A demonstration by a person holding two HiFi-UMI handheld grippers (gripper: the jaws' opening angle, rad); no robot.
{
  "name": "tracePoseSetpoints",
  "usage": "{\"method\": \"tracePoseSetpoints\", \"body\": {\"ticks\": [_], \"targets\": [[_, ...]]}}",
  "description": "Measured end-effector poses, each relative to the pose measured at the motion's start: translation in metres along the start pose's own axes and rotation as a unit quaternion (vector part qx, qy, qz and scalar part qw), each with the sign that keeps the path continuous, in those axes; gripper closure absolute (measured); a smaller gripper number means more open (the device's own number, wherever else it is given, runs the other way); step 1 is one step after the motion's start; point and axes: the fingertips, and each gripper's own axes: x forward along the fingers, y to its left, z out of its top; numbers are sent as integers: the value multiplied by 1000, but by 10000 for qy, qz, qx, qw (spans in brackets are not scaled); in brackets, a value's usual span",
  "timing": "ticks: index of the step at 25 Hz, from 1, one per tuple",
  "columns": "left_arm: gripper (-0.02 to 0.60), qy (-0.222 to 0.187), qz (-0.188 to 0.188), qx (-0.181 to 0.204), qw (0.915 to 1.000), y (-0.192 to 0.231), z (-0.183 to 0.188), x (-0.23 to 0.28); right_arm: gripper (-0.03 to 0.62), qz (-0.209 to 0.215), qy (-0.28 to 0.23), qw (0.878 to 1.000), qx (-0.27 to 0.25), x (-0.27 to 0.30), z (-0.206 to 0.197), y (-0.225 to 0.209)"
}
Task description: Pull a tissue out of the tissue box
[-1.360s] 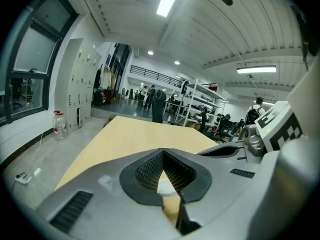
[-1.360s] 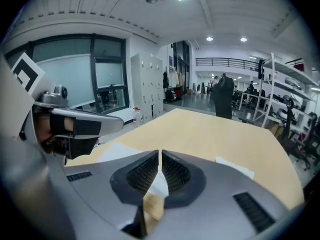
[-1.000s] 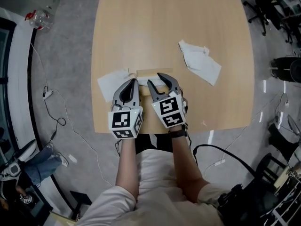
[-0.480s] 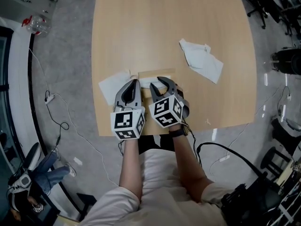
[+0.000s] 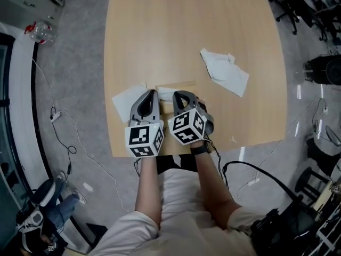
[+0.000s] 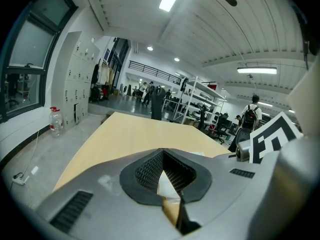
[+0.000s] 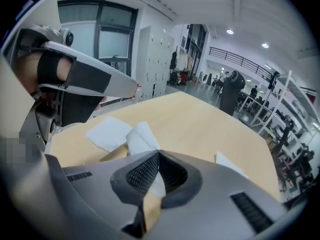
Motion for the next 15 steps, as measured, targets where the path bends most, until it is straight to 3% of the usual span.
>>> {"method": "tracePoseSetpoints", "body": {"ticks": [11,15], "targets": [[581,-549,77,223,9982,-11,66,-17,588,35,-842,9953,479,-43,60,-27],[581,-820,82,406,9958,-19,98,-25,588,134,-1436,9854,899,-71,94,-45]]}}
